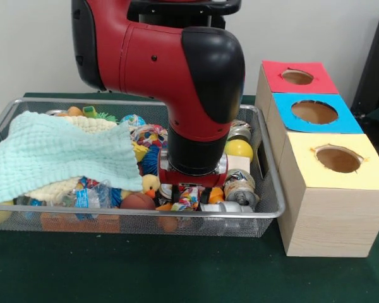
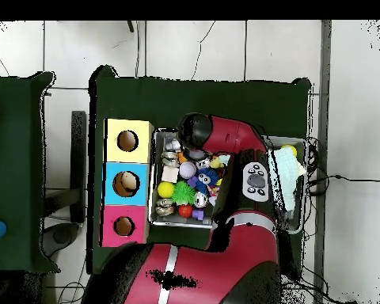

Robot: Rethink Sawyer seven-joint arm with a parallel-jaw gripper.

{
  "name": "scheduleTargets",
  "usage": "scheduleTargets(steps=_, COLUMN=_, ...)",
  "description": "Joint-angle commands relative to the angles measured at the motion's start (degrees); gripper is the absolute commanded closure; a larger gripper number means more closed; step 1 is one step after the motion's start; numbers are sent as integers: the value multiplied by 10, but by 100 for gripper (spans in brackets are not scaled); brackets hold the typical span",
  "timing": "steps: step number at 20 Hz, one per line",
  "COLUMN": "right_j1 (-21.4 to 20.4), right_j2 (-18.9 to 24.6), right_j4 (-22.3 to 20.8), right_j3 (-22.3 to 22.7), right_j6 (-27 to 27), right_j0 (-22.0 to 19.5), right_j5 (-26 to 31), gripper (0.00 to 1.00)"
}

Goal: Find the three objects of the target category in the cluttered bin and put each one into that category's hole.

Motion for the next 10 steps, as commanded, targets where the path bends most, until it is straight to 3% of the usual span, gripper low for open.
scheduleTargets(steps=1, right_j1=18, right_j2=32, right_j4=-10, right_j3=7, right_j6=67, right_j0=-11, right_j5=-67, gripper=100)
scheduleTargets(steps=10, right_j1=18, right_j2=35, right_j4=-8, right_j3=3, right_j6=68, right_j0=-11, right_j5=-61, gripper=100)
